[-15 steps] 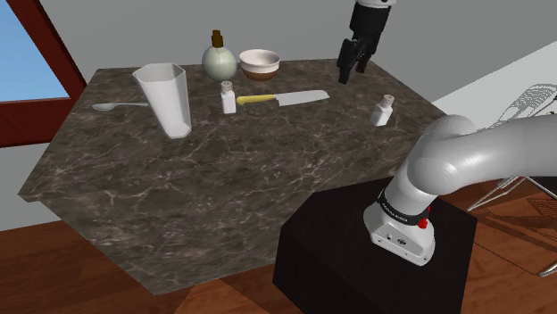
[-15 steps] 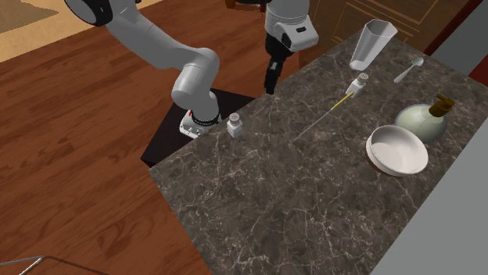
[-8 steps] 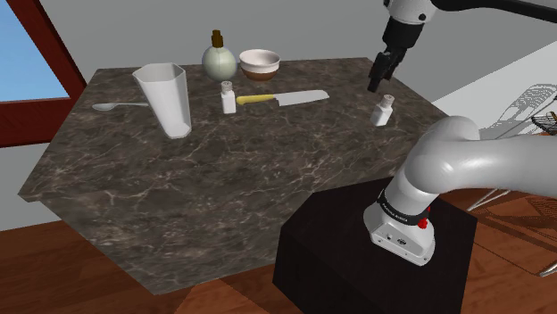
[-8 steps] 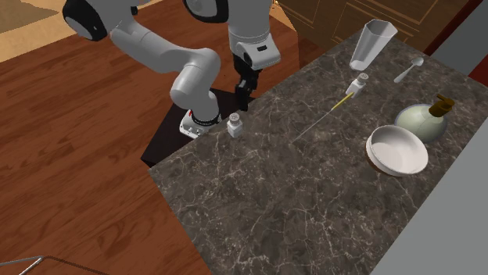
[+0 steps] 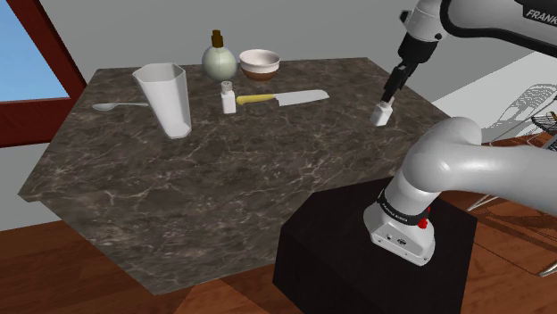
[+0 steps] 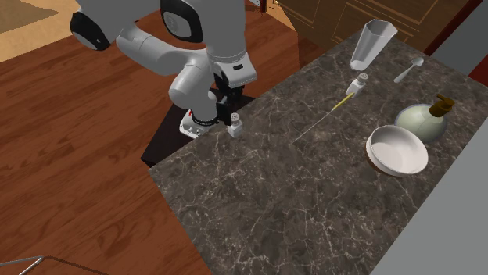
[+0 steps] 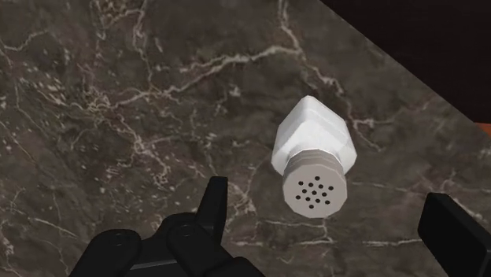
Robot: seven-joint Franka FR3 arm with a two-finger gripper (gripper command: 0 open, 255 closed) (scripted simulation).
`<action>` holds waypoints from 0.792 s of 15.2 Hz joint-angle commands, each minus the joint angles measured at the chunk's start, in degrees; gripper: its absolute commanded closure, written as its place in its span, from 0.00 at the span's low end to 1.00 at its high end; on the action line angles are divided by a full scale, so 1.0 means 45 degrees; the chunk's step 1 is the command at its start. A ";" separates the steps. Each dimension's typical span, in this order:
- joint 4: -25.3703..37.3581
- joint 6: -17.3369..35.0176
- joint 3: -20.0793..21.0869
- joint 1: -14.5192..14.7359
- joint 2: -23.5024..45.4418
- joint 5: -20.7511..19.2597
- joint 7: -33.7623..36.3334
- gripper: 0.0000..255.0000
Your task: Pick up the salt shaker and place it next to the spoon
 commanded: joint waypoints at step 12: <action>-0.0823 0.0605 -0.0327 -0.0157 -0.0231 -0.0318 -0.0024 1.00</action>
